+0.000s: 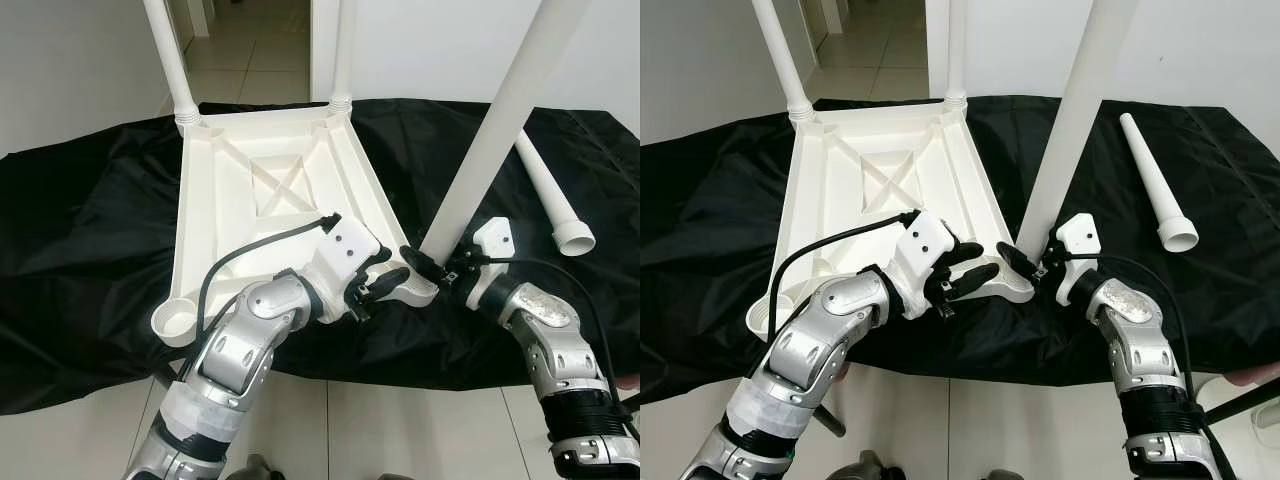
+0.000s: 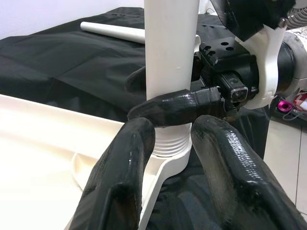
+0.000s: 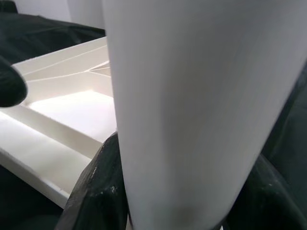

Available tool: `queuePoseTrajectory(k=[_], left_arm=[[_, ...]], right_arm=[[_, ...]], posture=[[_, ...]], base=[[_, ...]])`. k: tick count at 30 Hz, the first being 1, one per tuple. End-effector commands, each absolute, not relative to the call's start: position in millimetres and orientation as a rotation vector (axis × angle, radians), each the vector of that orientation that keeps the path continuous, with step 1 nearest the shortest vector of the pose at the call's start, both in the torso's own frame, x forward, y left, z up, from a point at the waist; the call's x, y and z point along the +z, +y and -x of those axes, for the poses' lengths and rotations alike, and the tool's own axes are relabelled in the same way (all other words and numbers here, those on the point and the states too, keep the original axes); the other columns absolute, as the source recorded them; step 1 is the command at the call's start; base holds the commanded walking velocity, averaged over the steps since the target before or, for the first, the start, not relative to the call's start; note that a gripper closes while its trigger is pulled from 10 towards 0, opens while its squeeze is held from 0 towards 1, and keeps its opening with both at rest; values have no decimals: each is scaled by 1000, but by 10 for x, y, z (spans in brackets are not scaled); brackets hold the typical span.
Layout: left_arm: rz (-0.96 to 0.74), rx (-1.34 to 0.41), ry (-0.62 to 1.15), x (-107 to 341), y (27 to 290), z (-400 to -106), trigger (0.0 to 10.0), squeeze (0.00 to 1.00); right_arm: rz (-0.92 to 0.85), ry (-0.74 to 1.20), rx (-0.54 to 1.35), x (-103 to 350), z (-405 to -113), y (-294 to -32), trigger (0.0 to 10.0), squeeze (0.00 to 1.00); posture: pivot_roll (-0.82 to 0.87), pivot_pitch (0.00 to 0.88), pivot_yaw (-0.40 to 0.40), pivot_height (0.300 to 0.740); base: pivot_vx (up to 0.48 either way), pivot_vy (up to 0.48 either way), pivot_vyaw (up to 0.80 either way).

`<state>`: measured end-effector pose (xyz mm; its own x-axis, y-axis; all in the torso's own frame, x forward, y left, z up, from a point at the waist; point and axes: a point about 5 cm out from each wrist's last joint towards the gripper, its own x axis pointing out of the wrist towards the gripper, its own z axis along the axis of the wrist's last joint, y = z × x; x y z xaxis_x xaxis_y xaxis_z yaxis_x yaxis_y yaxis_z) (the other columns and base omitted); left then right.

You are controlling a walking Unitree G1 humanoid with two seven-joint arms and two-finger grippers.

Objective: Building children table

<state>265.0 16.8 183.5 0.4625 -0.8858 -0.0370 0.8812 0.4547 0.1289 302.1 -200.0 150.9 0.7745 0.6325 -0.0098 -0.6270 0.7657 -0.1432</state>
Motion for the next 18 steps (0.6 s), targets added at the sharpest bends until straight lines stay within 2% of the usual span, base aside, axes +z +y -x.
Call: queuePoseTrajectory(k=[1, 9, 18], left_arm=[[-143, -1044, -52, 1884, 187, -2674, 10000, 0], [-142, -1044, -56, 1891, 182, -2675, 10000, 0], [-142, -1046, -60, 1896, 174, -2669, 10000, 0]], right_arm=[[99, 22, 698, 1432, -3029, -1966, 10000, 0], [54, 72, 678, 1401, -3074, -1980, 10000, 0], [70, 21, 665, 1421, -3064, -1904, 10000, 0]], posture=[[-42, 2, 58, 740], [-44, 1, 58, 740], [-42, 0, 52, 740]], base=[[0, 0, 0], [0, 0, 0], [0, 0, 0]])
